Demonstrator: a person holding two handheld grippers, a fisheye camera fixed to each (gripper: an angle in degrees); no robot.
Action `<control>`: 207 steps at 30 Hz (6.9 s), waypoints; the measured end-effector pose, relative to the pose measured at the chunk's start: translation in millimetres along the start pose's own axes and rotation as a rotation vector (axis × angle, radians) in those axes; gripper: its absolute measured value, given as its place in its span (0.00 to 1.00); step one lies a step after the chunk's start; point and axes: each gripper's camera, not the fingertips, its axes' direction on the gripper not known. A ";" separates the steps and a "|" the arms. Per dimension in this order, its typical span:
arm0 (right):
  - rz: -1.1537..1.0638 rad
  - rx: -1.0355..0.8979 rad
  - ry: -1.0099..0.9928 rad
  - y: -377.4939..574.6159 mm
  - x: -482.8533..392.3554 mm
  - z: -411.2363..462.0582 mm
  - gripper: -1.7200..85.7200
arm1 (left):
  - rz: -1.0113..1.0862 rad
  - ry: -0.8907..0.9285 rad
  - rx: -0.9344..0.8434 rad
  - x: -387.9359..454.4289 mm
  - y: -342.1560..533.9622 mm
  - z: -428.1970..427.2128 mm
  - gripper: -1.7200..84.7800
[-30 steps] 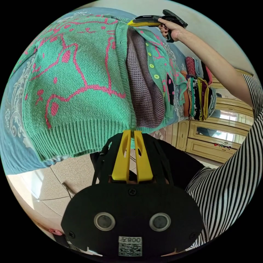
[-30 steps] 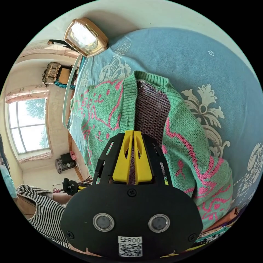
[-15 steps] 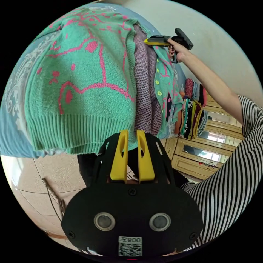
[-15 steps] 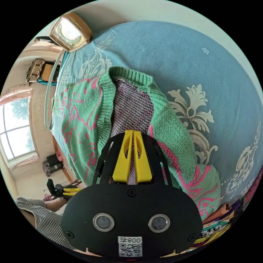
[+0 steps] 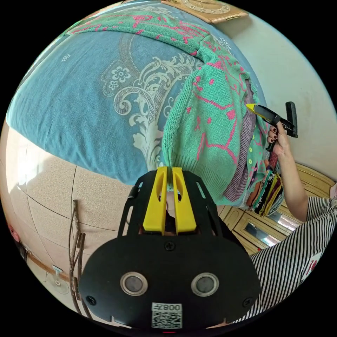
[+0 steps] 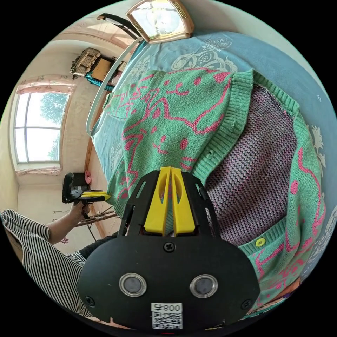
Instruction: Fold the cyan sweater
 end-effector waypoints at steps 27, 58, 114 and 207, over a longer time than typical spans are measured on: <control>0.320 -0.001 0.167 204.3 17.5 -33.4 0.11 | 0.415 0.150 -0.040 179.7 -86.6 127.5 0.10; 0.296 0.218 0.143 273.8 4.7 -71.8 0.11 | 0.783 0.090 -0.026 523.5 -335.8 357.9 0.11; 0.203 -0.007 0.488 229.6 -123.5 19.2 0.03 | 0.693 0.239 -0.056 486.1 -376.6 328.0 0.02; -0.094 -0.330 -0.137 294.5 -17.6 44.3 0.06 | 0.272 -0.005 -0.437 151.1 -96.5 270.3 0.02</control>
